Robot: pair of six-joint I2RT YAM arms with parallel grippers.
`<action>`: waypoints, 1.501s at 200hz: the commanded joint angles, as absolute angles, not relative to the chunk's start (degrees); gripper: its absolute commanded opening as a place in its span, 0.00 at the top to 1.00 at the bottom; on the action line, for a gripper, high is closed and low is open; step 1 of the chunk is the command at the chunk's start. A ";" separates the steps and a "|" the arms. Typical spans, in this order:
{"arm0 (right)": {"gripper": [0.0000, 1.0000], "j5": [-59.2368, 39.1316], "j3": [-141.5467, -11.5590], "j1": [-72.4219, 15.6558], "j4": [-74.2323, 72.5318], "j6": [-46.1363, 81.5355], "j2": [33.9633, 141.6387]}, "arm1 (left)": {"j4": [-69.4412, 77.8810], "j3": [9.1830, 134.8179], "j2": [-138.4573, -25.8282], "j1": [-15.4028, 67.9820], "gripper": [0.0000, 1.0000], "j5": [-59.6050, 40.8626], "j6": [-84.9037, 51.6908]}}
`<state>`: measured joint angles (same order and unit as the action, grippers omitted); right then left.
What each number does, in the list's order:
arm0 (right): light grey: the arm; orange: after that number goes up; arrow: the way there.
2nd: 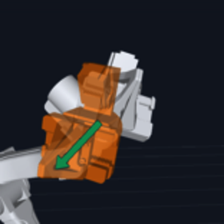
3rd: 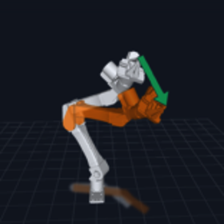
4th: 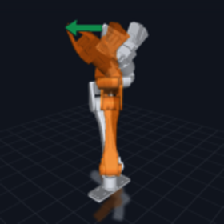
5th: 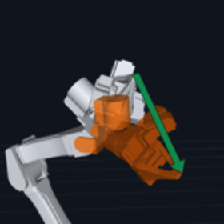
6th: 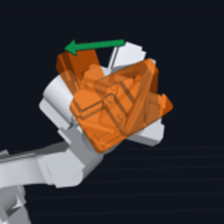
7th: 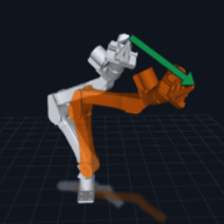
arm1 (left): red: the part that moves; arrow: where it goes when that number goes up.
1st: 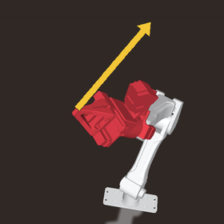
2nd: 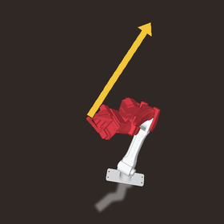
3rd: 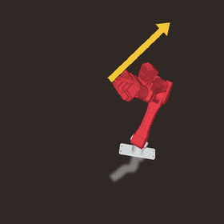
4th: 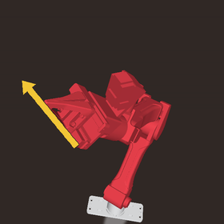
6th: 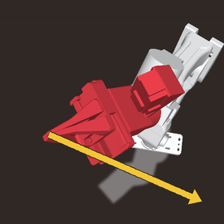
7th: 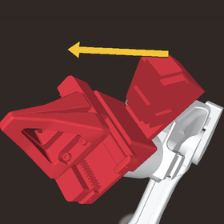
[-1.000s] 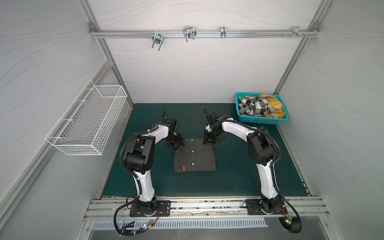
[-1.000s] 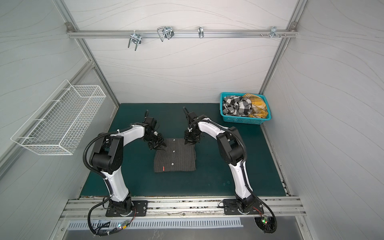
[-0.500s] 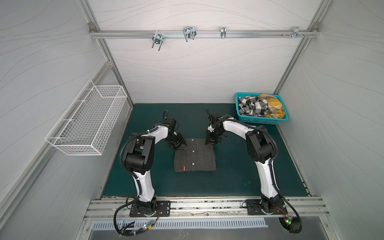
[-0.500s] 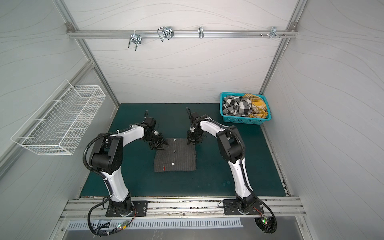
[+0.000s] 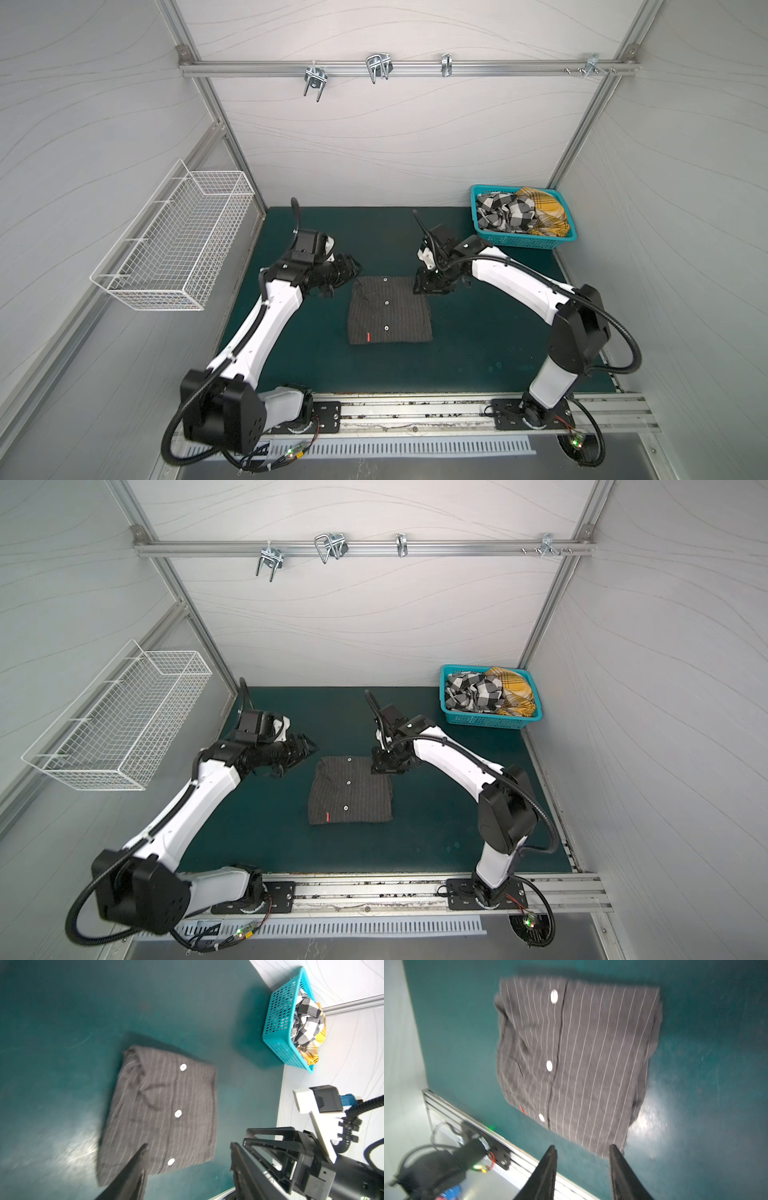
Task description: Fold and stack the long sleeve shirts
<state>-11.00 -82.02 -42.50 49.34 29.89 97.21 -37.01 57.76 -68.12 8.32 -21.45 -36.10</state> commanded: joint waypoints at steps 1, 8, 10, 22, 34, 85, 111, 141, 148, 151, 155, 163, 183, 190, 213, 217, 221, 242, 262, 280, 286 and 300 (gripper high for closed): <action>0.53 -8.32 -77.37 -42.79 49.02 32.18 93.90 | -35.13 50.52 -66.04 3.36 0.34 -24.00 -37.45; 0.52 -8.45 -75.95 -42.77 48.25 32.56 93.10 | -34.66 48.60 -65.81 1.26 0.33 -26.78 -38.07; 0.52 -8.51 -75.59 -42.73 48.08 32.71 92.95 | -34.44 48.07 -65.85 0.69 0.33 -27.81 -38.24; 0.51 -8.91 -73.57 -42.76 47.11 33.17 92.12 | -33.98 45.92 -66.70 -2.54 0.33 -33.42 -38.55; 0.50 -9.77 -72.07 -42.76 46.05 33.47 91.74 | -35.19 45.36 -67.92 -4.02 0.33 -35.85 -37.30; 0.48 -14.16 -72.31 -41.21 44.39 32.55 96.34 | -29.29 39.87 -69.05 -4.83 0.23 -35.13 -39.43; 0.48 -15.40 -73.41 -40.10 43.44 32.45 98.97 | -29.18 39.16 -73.24 -4.98 0.23 -33.94 -39.17; 0.50 -16.09 -74.33 -39.74 41.99 32.97 100.89 | -27.09 38.72 -77.16 -5.06 0.23 -34.47 -39.34; 0.51 -16.26 -74.57 -39.69 41.69 33.13 101.45 | -26.37 38.61 -77.72 -5.05 0.23 -34.47 -39.71; 0.51 -16.35 -74.76 -39.70 41.66 33.20 101.63 | -26.00 38.59 -77.97 -5.05 0.23 -34.46 -39.91; 0.51 -16.35 -74.94 -39.70 41.66 33.22 102.03 | -25.39 38.44 -78.16 -5.05 0.23 -34.53 -40.21; 0.51 -16.50 -75.28 -39.68 41.59 33.22 102.72 | -24.17 38.25 -78.63 -5.10 0.22 -34.94 -40.80; 0.53 -16.50 -75.98 -39.72 41.74 33.31 104.22 | -19.97 37.08 -80.09 -5.01 0.21 -36.95 -43.17; 0.55 -16.58 -76.11 -39.71 41.60 33.31 104.41 | -18.56 36.50 -80.61 -5.01 0.19 -37.66 -43.94; 0.59 -16.88 -75.87 -39.80 40.97 33.82 104.68 | -16.22 34.92 -81.93 -4.83 0.19 -38.31 -44.91; 0.60 -16.92 -75.82 -39.86 40.88 33.81 104.80 | -15.97 34.69 -82.06 -4.75 0.19 -38.39 -45.01; 0.60 -16.96 -75.83 -39.83 40.80 33.91 104.83 | -15.82 34.51 -82.24 -4.59 0.19 -38.26 -45.02; 0.62 -17.50 -75.37 -39.87 40.07 34.34 105.99 | -15.03 33.64 -82.88 -3.46 0.18 -37.07 -45.95; 0.63 -19.44 -74.34 -39.67 38.33 35.24 107.45 | -13.77 32.91 -83.36 -2.42 0.17 -36.14 -47.07; 0.64 -21.08 -73.05 -39.42 36.41 36.51 108.35 | -12.34 32.65 -83.76 -1.77 0.17 -36.65 -47.72; 0.65 -21.05 -72.73 -39.33 36.15 36.79 108.59 | -12.12 32.60 -83.74 -1.52 0.17 -36.60 -47.73; 0.66 -20.91 -72.05 -39.04 36.04 37.39 109.15 | -11.91 32.55 -83.91 -0.86 0.16 -36.24 -47.59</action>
